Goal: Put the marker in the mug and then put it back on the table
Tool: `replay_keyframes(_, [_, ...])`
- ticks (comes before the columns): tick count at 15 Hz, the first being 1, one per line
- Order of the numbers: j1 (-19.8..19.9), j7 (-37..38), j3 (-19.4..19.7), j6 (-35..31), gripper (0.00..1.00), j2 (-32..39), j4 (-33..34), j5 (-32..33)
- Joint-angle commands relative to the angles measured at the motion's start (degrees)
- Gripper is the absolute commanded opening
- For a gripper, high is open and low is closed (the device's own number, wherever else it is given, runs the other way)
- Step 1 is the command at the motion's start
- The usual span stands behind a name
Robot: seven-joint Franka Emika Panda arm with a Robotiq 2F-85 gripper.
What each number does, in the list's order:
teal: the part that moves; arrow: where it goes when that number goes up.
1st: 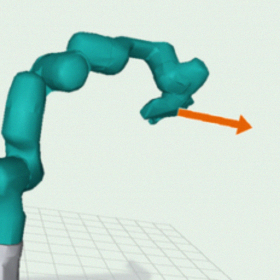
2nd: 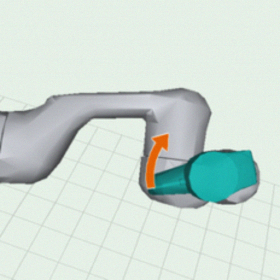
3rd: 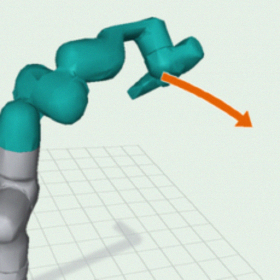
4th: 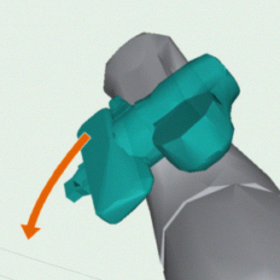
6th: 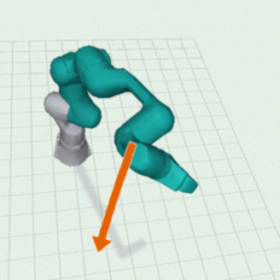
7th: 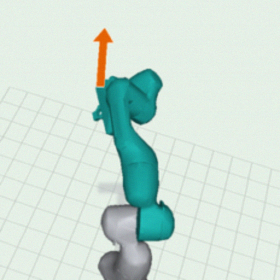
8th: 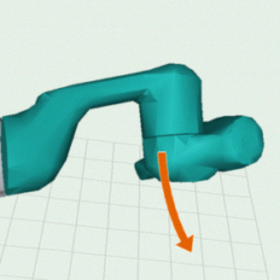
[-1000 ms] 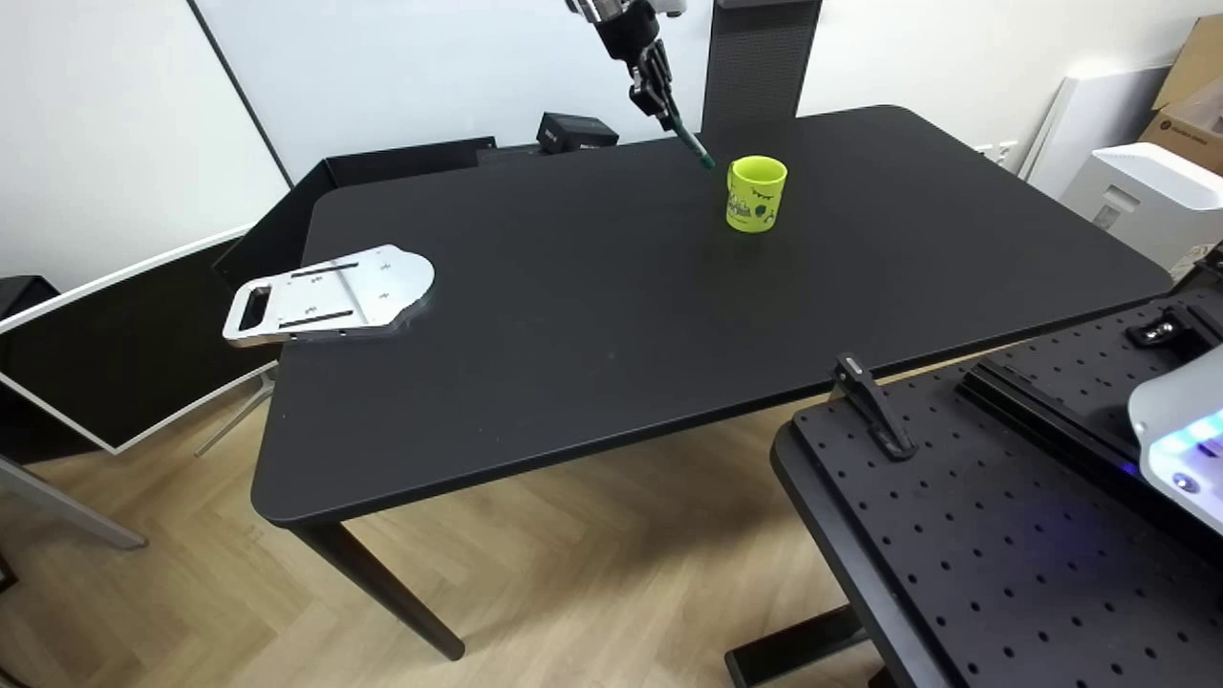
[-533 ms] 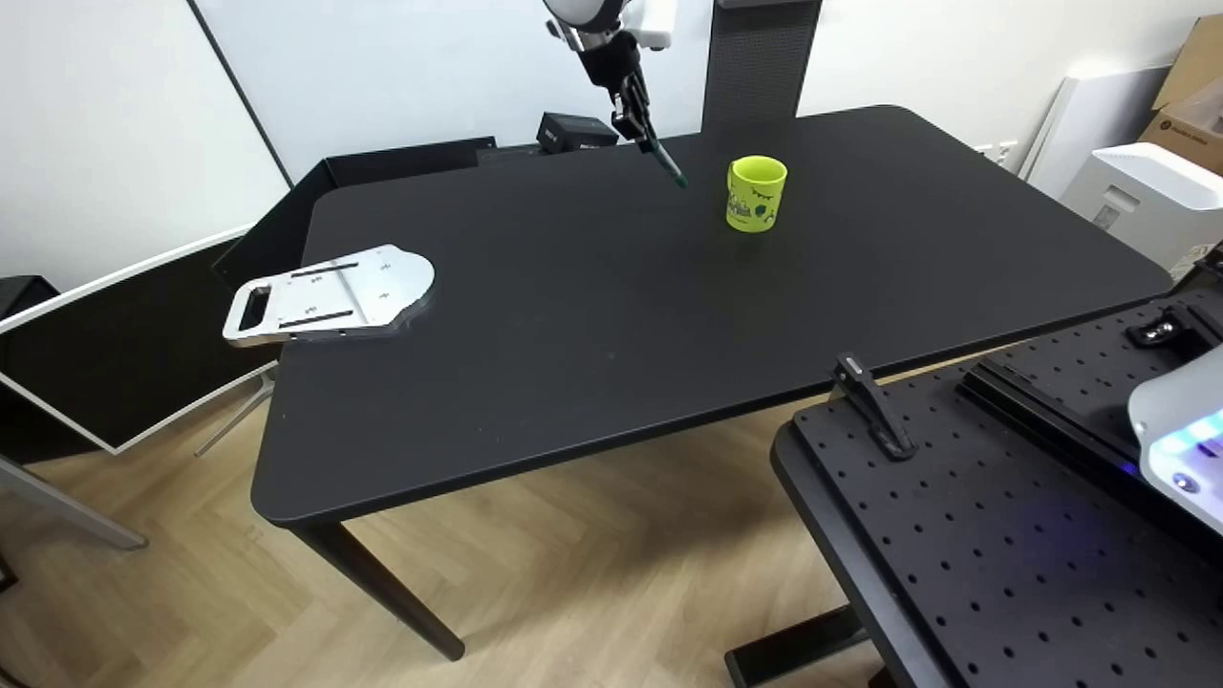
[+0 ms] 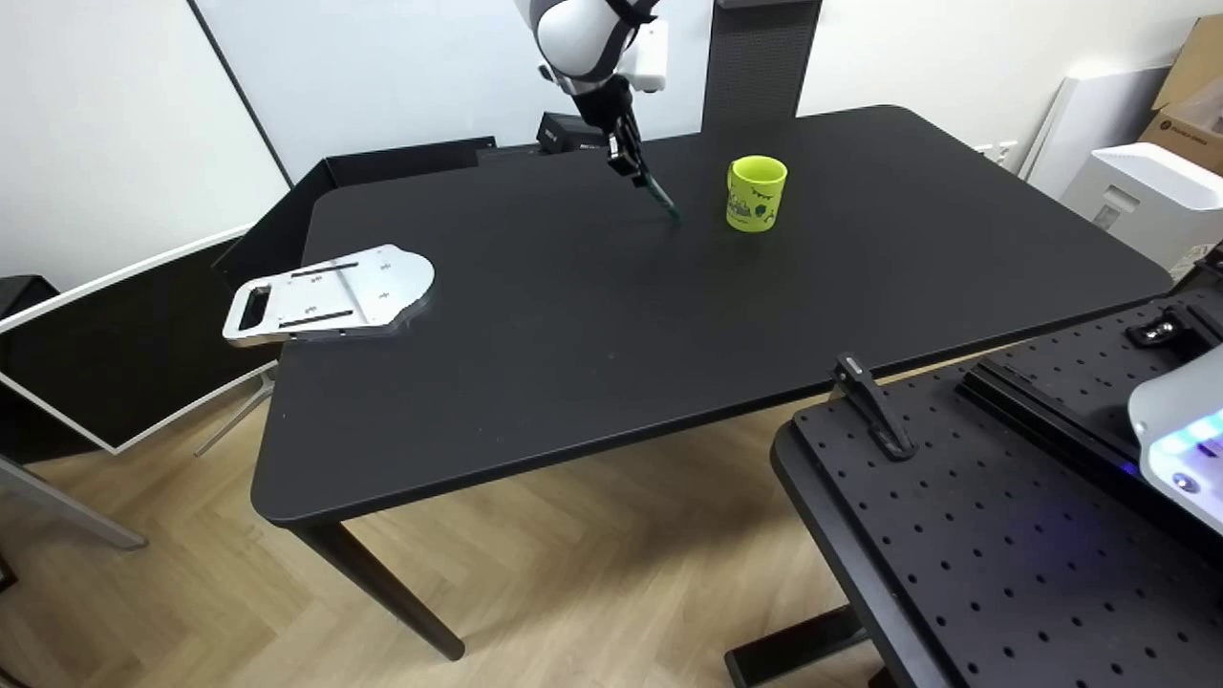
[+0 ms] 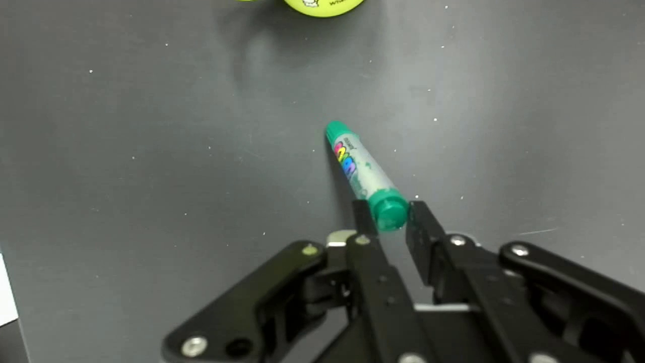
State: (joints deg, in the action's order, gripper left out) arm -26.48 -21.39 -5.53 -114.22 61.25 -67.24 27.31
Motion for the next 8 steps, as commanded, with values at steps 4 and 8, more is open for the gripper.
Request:
replay_keyframes(4, [1.73,0.33,-1.36,-3.52,0.06,1.37,-0.86,-2.89])
replay_keyframes(8, [3.12,0.76,-1.91,-6.74,0.06,1.8,-1.57,-6.88])
